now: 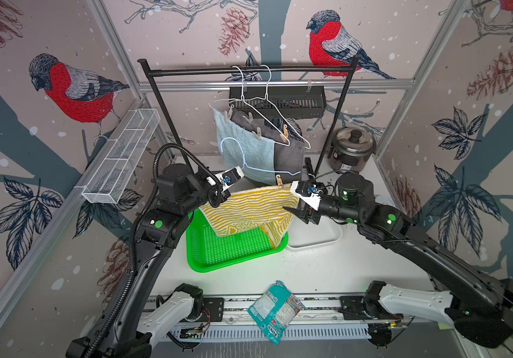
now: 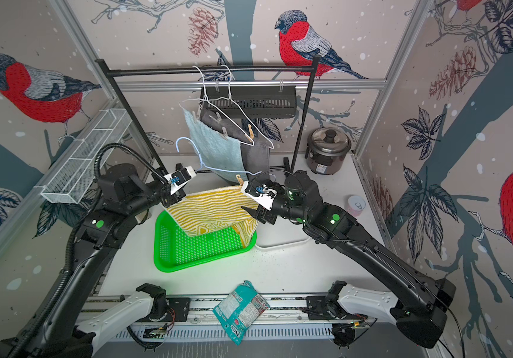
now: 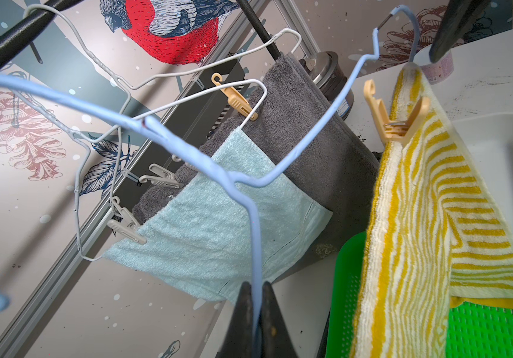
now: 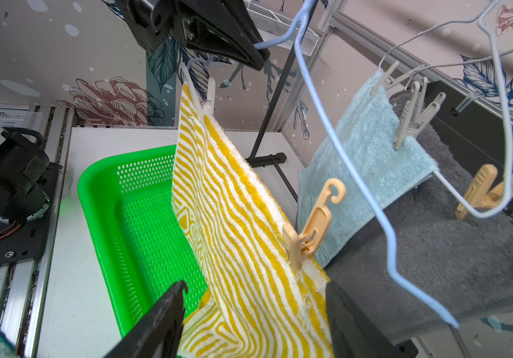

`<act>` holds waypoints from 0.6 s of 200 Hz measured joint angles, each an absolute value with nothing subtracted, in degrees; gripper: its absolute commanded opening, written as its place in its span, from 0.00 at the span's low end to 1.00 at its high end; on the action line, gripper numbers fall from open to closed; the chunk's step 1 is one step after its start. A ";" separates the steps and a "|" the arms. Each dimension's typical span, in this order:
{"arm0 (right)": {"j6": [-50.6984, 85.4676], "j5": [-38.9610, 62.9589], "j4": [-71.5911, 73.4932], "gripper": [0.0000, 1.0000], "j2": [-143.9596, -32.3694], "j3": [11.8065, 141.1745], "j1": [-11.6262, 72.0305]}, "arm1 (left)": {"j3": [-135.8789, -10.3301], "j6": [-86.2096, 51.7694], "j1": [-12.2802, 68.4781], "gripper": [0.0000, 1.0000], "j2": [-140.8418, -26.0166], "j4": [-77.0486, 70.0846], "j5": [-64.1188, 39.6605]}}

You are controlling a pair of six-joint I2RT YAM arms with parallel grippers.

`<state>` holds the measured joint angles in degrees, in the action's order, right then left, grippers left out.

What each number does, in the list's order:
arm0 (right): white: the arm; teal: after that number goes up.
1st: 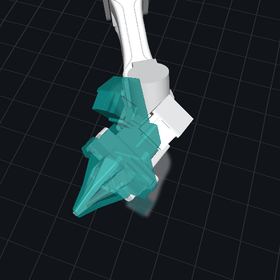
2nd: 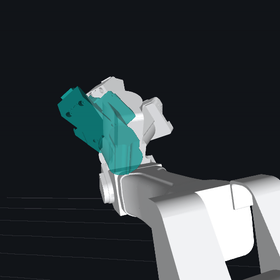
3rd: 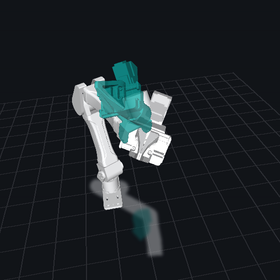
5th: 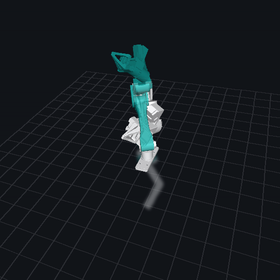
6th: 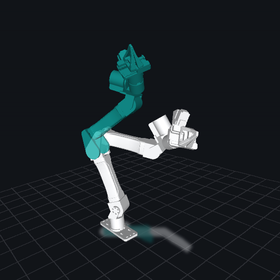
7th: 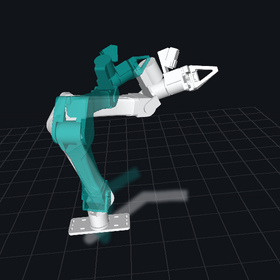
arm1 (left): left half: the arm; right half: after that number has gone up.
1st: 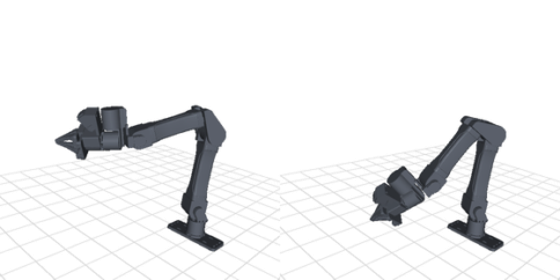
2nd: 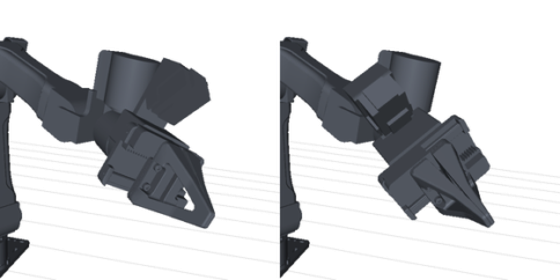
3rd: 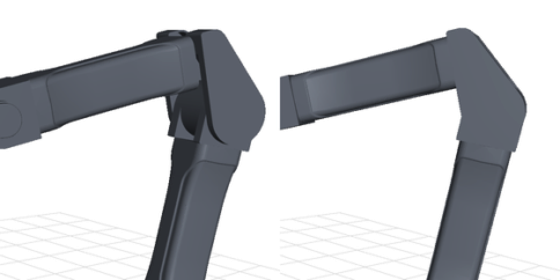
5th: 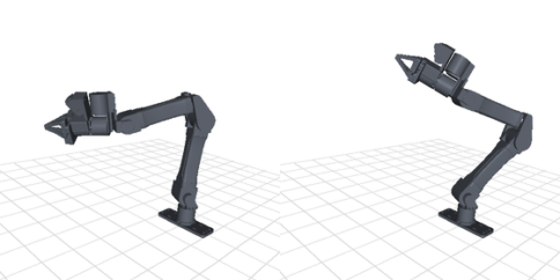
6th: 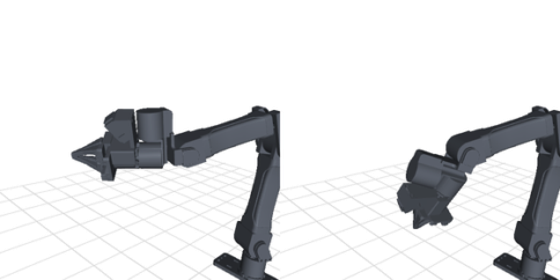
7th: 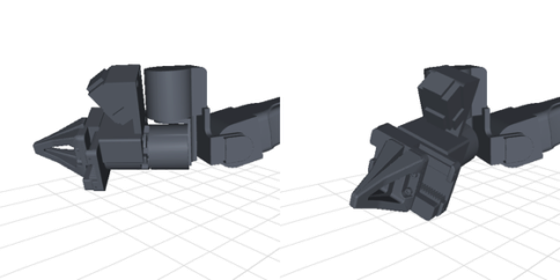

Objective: Remove the clothespins securing towels to the hanger
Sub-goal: Remove the clothespin from the hanger.

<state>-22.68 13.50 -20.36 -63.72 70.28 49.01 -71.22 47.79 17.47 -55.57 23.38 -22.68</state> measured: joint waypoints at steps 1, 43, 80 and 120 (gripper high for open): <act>-22.68 13.50 -20.34 0.69 -63.79 70.26 49.01 | -71.22 47.79 17.47 0.00 -55.57 23.38 -22.68; -24.01 11.70 -18.13 0.66 -65.06 70.04 48.99 | -71.22 47.81 17.47 0.00 -55.40 23.38 -22.70; -25.50 10.55 -16.64 0.66 -66.76 70.17 48.99 | -71.22 47.83 17.47 0.00 -55.20 23.38 -22.70; -26.09 10.50 -14.39 0.67 -68.47 70.43 48.99 | -71.22 47.94 17.50 0.00 -54.96 23.40 -22.83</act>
